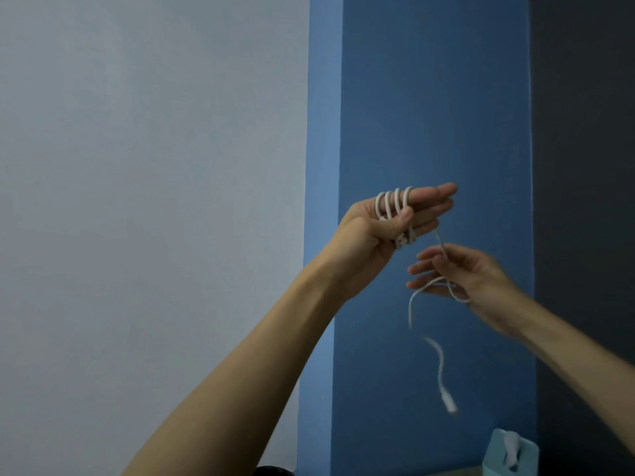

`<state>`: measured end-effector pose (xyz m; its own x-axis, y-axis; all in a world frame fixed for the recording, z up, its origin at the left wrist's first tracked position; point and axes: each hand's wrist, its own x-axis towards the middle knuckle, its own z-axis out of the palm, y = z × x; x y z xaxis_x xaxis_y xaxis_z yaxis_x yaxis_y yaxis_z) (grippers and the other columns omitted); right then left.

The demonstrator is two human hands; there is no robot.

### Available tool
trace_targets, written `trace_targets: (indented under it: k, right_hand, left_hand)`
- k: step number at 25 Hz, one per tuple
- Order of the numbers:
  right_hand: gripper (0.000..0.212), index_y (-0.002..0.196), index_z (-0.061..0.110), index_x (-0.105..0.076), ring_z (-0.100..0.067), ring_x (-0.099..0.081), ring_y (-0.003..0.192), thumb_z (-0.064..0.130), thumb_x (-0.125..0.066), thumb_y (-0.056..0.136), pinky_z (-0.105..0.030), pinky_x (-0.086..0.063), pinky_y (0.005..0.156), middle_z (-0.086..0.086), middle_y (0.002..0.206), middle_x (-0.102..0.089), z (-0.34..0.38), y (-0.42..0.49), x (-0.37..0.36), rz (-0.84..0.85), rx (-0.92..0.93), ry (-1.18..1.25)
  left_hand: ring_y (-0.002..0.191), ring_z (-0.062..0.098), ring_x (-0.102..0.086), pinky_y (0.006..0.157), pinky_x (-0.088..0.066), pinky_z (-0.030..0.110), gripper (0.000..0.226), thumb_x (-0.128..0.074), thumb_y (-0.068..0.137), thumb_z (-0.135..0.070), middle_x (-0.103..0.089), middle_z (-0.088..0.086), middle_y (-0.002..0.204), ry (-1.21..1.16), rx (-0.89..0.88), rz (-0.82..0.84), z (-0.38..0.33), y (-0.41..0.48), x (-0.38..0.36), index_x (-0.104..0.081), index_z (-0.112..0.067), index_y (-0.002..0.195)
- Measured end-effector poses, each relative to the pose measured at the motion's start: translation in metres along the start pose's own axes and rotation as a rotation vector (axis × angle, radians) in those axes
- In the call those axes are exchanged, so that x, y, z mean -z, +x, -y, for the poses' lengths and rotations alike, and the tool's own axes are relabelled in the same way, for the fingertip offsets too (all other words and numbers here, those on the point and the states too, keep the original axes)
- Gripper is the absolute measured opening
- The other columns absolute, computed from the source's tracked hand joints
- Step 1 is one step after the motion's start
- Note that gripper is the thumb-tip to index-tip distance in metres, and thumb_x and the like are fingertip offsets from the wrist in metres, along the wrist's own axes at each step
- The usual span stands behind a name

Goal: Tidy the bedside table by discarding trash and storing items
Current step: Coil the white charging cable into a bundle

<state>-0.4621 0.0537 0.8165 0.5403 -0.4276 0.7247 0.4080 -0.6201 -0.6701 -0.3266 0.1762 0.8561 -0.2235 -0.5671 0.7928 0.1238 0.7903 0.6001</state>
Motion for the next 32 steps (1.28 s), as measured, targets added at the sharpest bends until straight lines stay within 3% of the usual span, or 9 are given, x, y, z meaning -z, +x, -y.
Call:
trace_targets:
  k: [4, 9, 13, 16, 19, 22, 25, 27, 32]
  right_hand:
    - [0.077, 0.085, 0.015, -0.06, -0.015, -0.064, 0.049, 0.052, -0.089, 0.024, -0.025, -0.054, 0.049, -0.002, 0.062, -0.069, -0.002, 0.003, 0.002, 0.003, -0.152, 0.141]
    - [0.08, 0.087, 0.011, -0.065, -0.011, -0.062, 0.048, 0.038, -0.093, 0.017, -0.023, -0.054, 0.049, -0.003, 0.066, -0.07, -0.006, -0.001, 0.001, 0.04, -0.269, 0.158]
    - [0.068, 0.064, 0.013, -0.075, -0.008, -0.064, 0.05, 0.035, -0.092, 0.002, -0.017, -0.053, 0.048, -0.001, 0.057, -0.068, -0.024, 0.003, 0.011, -0.103, -0.347, 0.297]
    - [0.07, 0.064, 0.012, -0.076, -0.007, -0.064, 0.05, 0.03, -0.092, -0.001, -0.016, -0.053, 0.047, -0.001, 0.055, -0.067, -0.034, 0.005, 0.014, -0.164, -0.384, 0.352]
    - [0.05, 0.075, 0.007, -0.071, -0.008, -0.065, 0.049, 0.015, -0.093, 0.031, -0.016, -0.052, 0.047, -0.003, 0.056, -0.069, -0.037, 0.001, 0.016, -0.165, -0.426, 0.249]
    - [0.007, 0.077, 0.004, -0.063, -0.013, -0.064, 0.047, 0.0, -0.059, 0.081, -0.019, -0.052, 0.043, -0.004, 0.055, -0.068, -0.044, 0.003, 0.019, -0.254, -0.527, 0.103]
    - [0.024, 0.072, 0.004, -0.059, -0.02, -0.056, 0.059, 0.003, -0.039, 0.085, -0.02, -0.051, 0.037, -0.008, 0.064, -0.064, -0.058, 0.004, 0.026, -0.366, -0.716, 0.096]
    - [0.027, 0.074, 0.004, -0.058, -0.02, -0.06, 0.054, -0.004, -0.034, 0.085, -0.017, -0.047, 0.033, -0.005, 0.054, -0.067, -0.071, -0.001, 0.032, -0.401, -0.819, 0.122]
    - [0.022, 0.065, 0.006, -0.055, -0.003, -0.046, 0.023, 0.006, -0.057, 0.086, -0.008, -0.033, 0.027, 0.001, 0.034, -0.057, -0.101, -0.022, 0.042, -0.453, -0.928, 0.039]
  left_hand:
    - [0.134, 0.028, -0.044, 0.104, -0.043, 0.028, 0.039, -0.03, 0.095, 0.01, -0.043, 0.019, 0.145, 0.081, 0.04, -0.058, -0.001, 0.0, 0.003, -0.043, 0.013, 0.132]
    - [0.134, 0.029, -0.044, 0.102, -0.044, 0.03, 0.038, -0.031, 0.094, 0.014, -0.044, 0.019, 0.146, 0.103, 0.046, -0.187, -0.002, -0.001, 0.008, -0.045, 0.014, 0.13]
    - [0.134, 0.029, -0.045, 0.101, -0.045, 0.029, 0.035, -0.032, 0.093, 0.015, -0.044, 0.019, 0.145, 0.145, 0.083, -0.222, 0.001, -0.006, 0.012, -0.05, 0.013, 0.124]
    - [0.133, 0.028, -0.046, 0.101, -0.045, 0.029, 0.032, -0.033, 0.093, 0.015, -0.046, 0.018, 0.144, 0.139, 0.1, -0.203, 0.001, -0.01, 0.008, -0.059, 0.0, 0.105]
    - [0.133, 0.028, -0.046, 0.102, -0.044, 0.03, 0.033, -0.034, 0.093, 0.015, -0.046, 0.019, 0.143, 0.13, 0.094, -0.168, 0.0, -0.012, 0.004, -0.06, -0.004, 0.097]
    - [0.134, 0.03, -0.045, 0.102, -0.045, 0.03, 0.033, -0.034, 0.093, 0.015, -0.045, 0.021, 0.143, 0.14, 0.103, -0.146, 0.0, -0.014, 0.001, -0.06, -0.004, 0.094]
    - [0.131, 0.03, -0.047, 0.1, -0.047, 0.028, 0.032, -0.035, 0.092, 0.015, -0.044, 0.022, 0.144, 0.127, 0.111, -0.105, 0.001, -0.018, -0.001, -0.06, -0.005, 0.093]
    - [0.124, 0.027, -0.051, 0.099, -0.048, 0.027, 0.032, -0.035, 0.091, 0.015, -0.044, 0.022, 0.142, 0.083, 0.096, -0.084, 0.0, -0.019, -0.001, -0.06, -0.004, 0.092]
    - [0.12, 0.027, -0.051, 0.1, -0.047, 0.029, 0.031, -0.033, 0.091, 0.014, -0.041, 0.022, 0.143, 0.027, 0.053, -0.074, -0.009, -0.017, 0.003, -0.059, -0.002, 0.095]
